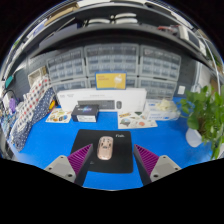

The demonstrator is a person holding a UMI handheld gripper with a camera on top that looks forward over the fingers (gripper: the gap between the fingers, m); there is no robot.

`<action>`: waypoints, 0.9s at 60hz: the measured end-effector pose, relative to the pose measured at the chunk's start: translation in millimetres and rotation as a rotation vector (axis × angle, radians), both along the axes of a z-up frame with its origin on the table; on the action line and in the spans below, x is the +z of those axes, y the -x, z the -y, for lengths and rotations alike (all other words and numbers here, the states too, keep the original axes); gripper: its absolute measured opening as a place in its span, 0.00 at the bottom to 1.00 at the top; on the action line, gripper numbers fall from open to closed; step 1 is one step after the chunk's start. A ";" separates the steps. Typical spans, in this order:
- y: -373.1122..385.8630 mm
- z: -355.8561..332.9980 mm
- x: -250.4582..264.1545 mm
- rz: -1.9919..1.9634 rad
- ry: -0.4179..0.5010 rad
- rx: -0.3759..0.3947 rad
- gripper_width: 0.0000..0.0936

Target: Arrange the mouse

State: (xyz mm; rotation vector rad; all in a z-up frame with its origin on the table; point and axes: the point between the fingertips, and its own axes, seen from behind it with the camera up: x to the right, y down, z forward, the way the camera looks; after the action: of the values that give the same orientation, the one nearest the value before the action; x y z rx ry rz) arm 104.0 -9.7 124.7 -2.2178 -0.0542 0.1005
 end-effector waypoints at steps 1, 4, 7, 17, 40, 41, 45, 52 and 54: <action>-3.9 5.6 6.9 0.002 -0.011 -0.003 0.86; -15.3 23.4 26.7 0.005 -0.036 -0.011 0.86; -26.1 41.3 44.0 0.007 -0.055 -0.021 0.86; -58.3 101.6 88.3 0.008 -0.110 -0.054 0.85; -94.4 181.2 107.7 0.016 -0.134 -0.109 0.85; -92.8 183.2 106.9 0.017 -0.131 -0.108 0.85; -90.2 189.6 104.0 0.011 -0.126 -0.098 0.85; -88.1 196.5 100.6 0.005 -0.119 -0.094 0.85; -88.6 198.1 100.3 0.007 -0.118 -0.093 0.85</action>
State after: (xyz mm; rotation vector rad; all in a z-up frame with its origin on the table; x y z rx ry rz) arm 192.5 -207.8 225.0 -2.0992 0.0380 0.0372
